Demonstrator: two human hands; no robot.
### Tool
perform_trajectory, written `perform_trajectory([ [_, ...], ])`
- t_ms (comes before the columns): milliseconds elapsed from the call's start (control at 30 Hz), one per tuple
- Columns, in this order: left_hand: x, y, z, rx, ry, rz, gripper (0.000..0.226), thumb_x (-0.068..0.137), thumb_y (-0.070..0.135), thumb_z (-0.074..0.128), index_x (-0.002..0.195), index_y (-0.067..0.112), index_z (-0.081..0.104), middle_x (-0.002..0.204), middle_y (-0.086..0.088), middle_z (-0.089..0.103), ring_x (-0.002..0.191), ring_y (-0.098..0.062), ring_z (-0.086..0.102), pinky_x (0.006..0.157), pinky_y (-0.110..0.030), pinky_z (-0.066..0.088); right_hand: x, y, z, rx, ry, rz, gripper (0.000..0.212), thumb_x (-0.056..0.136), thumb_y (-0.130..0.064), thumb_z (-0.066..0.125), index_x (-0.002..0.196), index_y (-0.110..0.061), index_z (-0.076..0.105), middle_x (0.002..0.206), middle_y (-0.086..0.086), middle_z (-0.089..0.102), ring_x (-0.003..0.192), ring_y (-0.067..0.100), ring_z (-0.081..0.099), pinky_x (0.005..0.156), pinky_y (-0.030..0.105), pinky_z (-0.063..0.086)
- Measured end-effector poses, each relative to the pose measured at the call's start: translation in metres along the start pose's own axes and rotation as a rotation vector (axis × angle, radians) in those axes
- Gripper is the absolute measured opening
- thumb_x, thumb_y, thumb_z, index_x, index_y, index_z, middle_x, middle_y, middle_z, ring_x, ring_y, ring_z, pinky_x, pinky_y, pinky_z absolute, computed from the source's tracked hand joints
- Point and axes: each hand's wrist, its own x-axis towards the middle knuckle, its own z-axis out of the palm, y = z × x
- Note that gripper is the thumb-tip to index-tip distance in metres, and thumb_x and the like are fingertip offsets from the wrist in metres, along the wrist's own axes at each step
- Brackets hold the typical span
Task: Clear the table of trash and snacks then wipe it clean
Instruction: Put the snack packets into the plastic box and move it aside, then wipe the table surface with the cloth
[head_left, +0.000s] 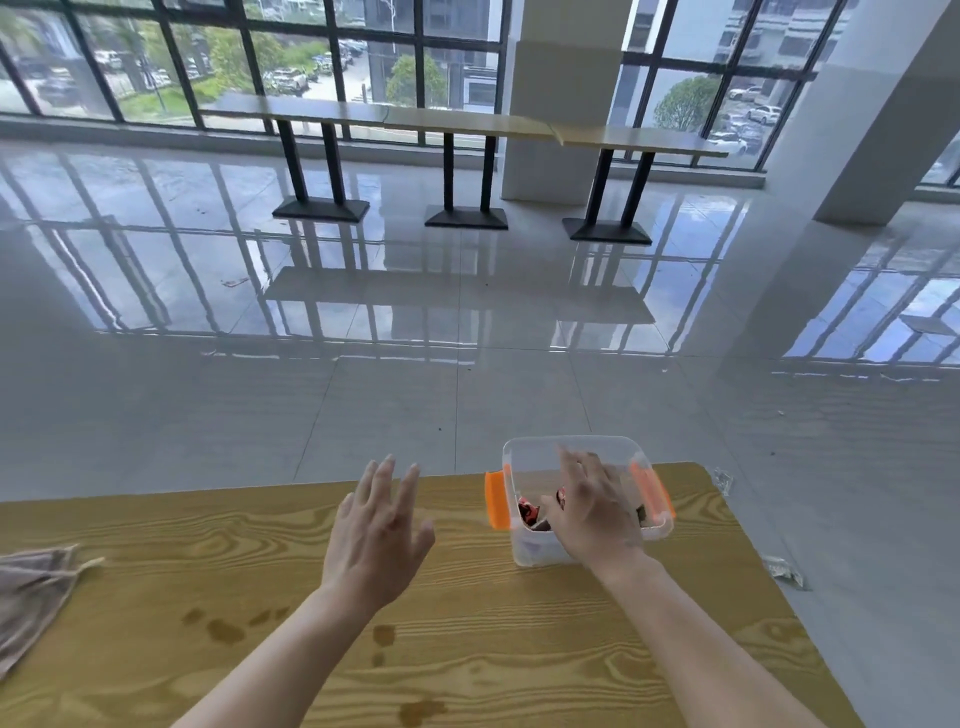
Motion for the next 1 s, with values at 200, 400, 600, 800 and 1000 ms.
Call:
perform_trajectory([
  [200,-0.073,-0.078,-0.039,0.09,0.006,-0.12,0.07,0.094,0.05,0.047,0.154,0.024,0.021,0.164,-0.009,0.015,0.151,-0.026,0.008,0.115,-0.049,0.026,-0.025,-0.089,0.022,0.08,-0.026,-0.189,0.07,0.094,-0.037,0.064,0.153,-0.019,0.03,0.145,0.006,0.043,0.133,0.029,0.042,0.109,0.042,0.04],
  [400,-0.138,-0.15,-0.077,0.139,0.003,-0.226,0.07,0.09,0.046,0.057,0.151,0.019,0.033,0.159,-0.014,0.029,0.148,-0.032,0.022,0.112,-0.054,0.033,-0.051,-0.179,0.049,0.124,-0.098,-0.298,0.07,0.095,-0.037,0.062,0.155,-0.02,0.029,0.147,0.003,0.042,0.135,0.025,0.04,0.11,0.038,0.038],
  [600,-0.207,-0.217,-0.085,0.128,-0.002,-0.358,0.069,0.092,0.048,0.054,0.151,0.021,0.032,0.16,-0.013,0.026,0.149,-0.03,0.019,0.114,-0.053,0.031,-0.083,-0.258,0.089,0.157,-0.186,-0.359,0.07,0.094,-0.038,0.063,0.154,-0.02,0.031,0.147,0.003,0.046,0.135,0.024,0.043,0.112,0.038,0.039],
  [800,-0.284,-0.289,-0.068,0.135,-0.112,-0.515,0.067,0.096,0.055,0.034,0.154,0.024,0.024,0.163,-0.011,0.02,0.151,-0.028,0.013,0.117,-0.052,0.026,-0.11,-0.336,0.151,0.158,-0.343,-0.454,0.069,0.096,-0.038,0.061,0.155,-0.018,0.031,0.147,0.003,0.045,0.136,0.024,0.041,0.111,0.035,0.037],
  [1000,-0.335,-0.358,-0.037,0.198,-0.151,-0.559,0.094,0.079,0.071,-0.024,0.156,0.029,0.011,0.164,-0.012,0.014,0.151,-0.032,0.007,0.116,-0.061,0.016,-0.12,-0.416,0.209,0.119,-0.49,-0.529,0.068,0.097,-0.038,0.059,0.155,-0.018,0.03,0.148,0.004,0.043,0.135,0.026,0.039,0.111,0.036,0.038],
])
